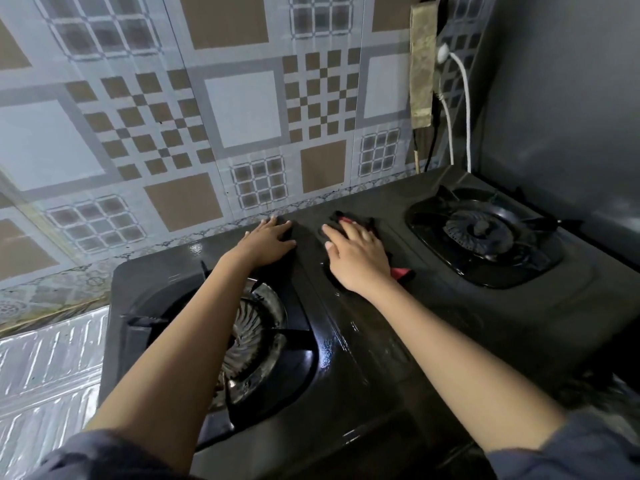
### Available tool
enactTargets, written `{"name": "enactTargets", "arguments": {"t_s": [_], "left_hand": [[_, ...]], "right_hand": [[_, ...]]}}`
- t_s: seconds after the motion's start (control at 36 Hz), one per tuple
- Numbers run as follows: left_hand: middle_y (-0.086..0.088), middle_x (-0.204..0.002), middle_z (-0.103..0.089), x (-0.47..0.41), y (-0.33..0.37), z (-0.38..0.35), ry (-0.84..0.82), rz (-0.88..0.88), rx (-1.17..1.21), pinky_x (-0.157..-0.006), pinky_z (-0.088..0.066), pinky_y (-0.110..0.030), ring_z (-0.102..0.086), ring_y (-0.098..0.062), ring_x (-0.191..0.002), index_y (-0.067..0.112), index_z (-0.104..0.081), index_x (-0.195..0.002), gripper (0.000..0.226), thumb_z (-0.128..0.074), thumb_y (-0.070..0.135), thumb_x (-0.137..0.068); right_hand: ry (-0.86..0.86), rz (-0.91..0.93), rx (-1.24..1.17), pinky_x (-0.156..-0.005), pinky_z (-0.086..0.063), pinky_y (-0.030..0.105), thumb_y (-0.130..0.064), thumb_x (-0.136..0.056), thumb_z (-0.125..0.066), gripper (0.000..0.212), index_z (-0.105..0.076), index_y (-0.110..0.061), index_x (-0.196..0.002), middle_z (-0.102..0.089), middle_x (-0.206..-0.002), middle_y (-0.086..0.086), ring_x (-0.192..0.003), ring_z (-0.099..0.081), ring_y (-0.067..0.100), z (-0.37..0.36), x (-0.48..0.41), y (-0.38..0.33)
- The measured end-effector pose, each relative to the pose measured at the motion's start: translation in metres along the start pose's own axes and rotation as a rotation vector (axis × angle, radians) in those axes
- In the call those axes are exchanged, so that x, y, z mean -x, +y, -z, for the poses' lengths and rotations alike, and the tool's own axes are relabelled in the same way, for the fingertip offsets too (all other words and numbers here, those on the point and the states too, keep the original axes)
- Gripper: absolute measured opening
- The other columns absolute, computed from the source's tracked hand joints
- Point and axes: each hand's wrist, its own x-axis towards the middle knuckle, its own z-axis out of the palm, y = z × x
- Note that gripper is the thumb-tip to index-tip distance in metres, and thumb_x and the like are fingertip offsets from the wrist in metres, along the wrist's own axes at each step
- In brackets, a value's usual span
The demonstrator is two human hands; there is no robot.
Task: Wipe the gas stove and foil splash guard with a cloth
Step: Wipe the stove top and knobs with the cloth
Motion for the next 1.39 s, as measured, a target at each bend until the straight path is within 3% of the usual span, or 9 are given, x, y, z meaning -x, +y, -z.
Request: {"name": "enactTargets", "arguments": {"t_s": [0.31, 0.42, 0.53, 0.67, 0.75, 0.83, 0.97, 1.14, 1.39], "left_hand": [[-0.006, -0.158, -0.014, -0.004, 0.001, 0.005, 0.003, -0.017, 0.056, -0.116, -0.019, -0.04, -0.021, -0.029, -0.143, 0.02, -0.029, -0.146, 0.06, -0.053, 0.032, -0.093], [-0.011, -0.155, -0.021, -0.004, 0.019, 0.005, 0.023, 0.027, -0.009, -0.109, -0.03, -0.037, -0.031, -0.033, -0.137, 0.013, -0.031, -0.145, 0.056, -0.051, 0.026, -0.094], [-0.015, -0.139, -0.046, -0.006, 0.04, 0.003, -0.011, 0.044, -0.086, -0.099, -0.038, -0.037, -0.046, -0.032, -0.124, 0.011, -0.045, -0.135, 0.046, -0.052, 0.027, -0.092], [-0.013, -0.135, -0.05, -0.009, 0.071, -0.005, -0.037, 0.038, -0.168, -0.099, -0.04, -0.037, -0.048, -0.03, -0.122, 0.013, -0.049, -0.131, 0.044, -0.051, 0.03, -0.091], [-0.016, -0.132, -0.052, -0.009, 0.08, -0.013, -0.001, 0.06, -0.181, -0.089, -0.041, -0.034, -0.051, -0.03, -0.117, 0.009, -0.05, -0.127, 0.04, -0.047, 0.029, -0.093], [-0.018, -0.142, -0.04, -0.006, 0.086, -0.022, 0.038, 0.083, -0.182, -0.096, -0.038, -0.036, -0.043, -0.034, -0.126, 0.006, -0.043, -0.134, 0.043, -0.04, 0.027, -0.096], [-0.016, -0.157, -0.009, 0.009, 0.095, -0.033, 0.02, 0.075, -0.163, -0.116, -0.016, -0.04, -0.012, -0.035, -0.144, 0.006, -0.018, -0.148, 0.053, -0.031, 0.027, -0.1], [-0.01, -0.159, -0.002, 0.031, 0.095, -0.038, -0.002, 0.014, -0.13, -0.117, -0.007, -0.034, -0.003, -0.027, -0.146, 0.008, -0.01, -0.149, 0.057, -0.032, 0.029, -0.101], [-0.006, -0.159, 0.0, 0.055, 0.076, -0.043, -0.01, -0.024, -0.12, -0.119, -0.007, -0.044, 0.0, -0.025, -0.147, 0.014, -0.01, -0.15, 0.057, -0.032, 0.033, -0.1]], "right_hand": [[-0.182, 0.441, -0.02, -0.116, -0.018, 0.035, -0.035, -0.098, -0.036, 0.042, -0.033, -0.041, -0.14, -0.026, -0.154, -0.011, -0.143, -0.017, 0.012, 0.017, 0.043, 0.021], [-0.196, 0.42, -0.01, -0.117, -0.022, 0.037, -0.036, -0.098, -0.035, 0.042, -0.032, -0.04, -0.14, -0.026, -0.153, -0.012, -0.143, -0.02, 0.011, 0.029, 0.039, 0.05], [-0.17, 0.366, -0.002, -0.116, -0.02, 0.035, -0.036, -0.098, -0.035, 0.043, -0.032, -0.038, -0.141, -0.025, -0.154, -0.011, -0.143, -0.02, 0.013, 0.033, 0.02, 0.063], [-0.173, 0.265, -0.002, -0.113, -0.022, 0.04, -0.041, -0.099, -0.03, 0.044, -0.029, -0.036, -0.143, -0.024, -0.155, -0.005, -0.143, -0.021, 0.019, 0.033, -0.013, 0.07], [-0.166, 0.177, -0.017, -0.113, -0.021, 0.041, -0.041, -0.099, -0.029, 0.045, -0.027, -0.034, -0.144, -0.021, -0.156, -0.004, -0.143, -0.019, 0.02, 0.031, -0.022, 0.073], [-0.142, 0.119, -0.045, -0.114, -0.021, 0.04, -0.04, -0.099, -0.027, 0.046, -0.026, -0.033, -0.144, -0.021, -0.156, -0.002, -0.142, -0.02, 0.023, 0.027, -0.023, 0.076], [-0.139, 0.065, -0.055, -0.114, -0.021, 0.04, -0.039, -0.099, -0.024, 0.047, -0.023, -0.032, -0.146, -0.017, -0.157, -0.002, -0.143, -0.018, 0.023, 0.028, -0.013, 0.081], [-0.128, 0.047, -0.058, -0.114, -0.02, 0.039, -0.04, -0.1, -0.023, 0.047, -0.021, -0.032, -0.146, -0.015, -0.157, -0.002, -0.143, -0.016, 0.022, 0.032, 0.005, 0.085], [-0.067, -0.011, -0.048, -0.113, -0.021, 0.039, -0.038, -0.099, -0.025, 0.047, -0.023, -0.03, -0.146, -0.018, -0.157, 0.001, -0.143, -0.018, 0.024, 0.035, 0.042, 0.086]]}}
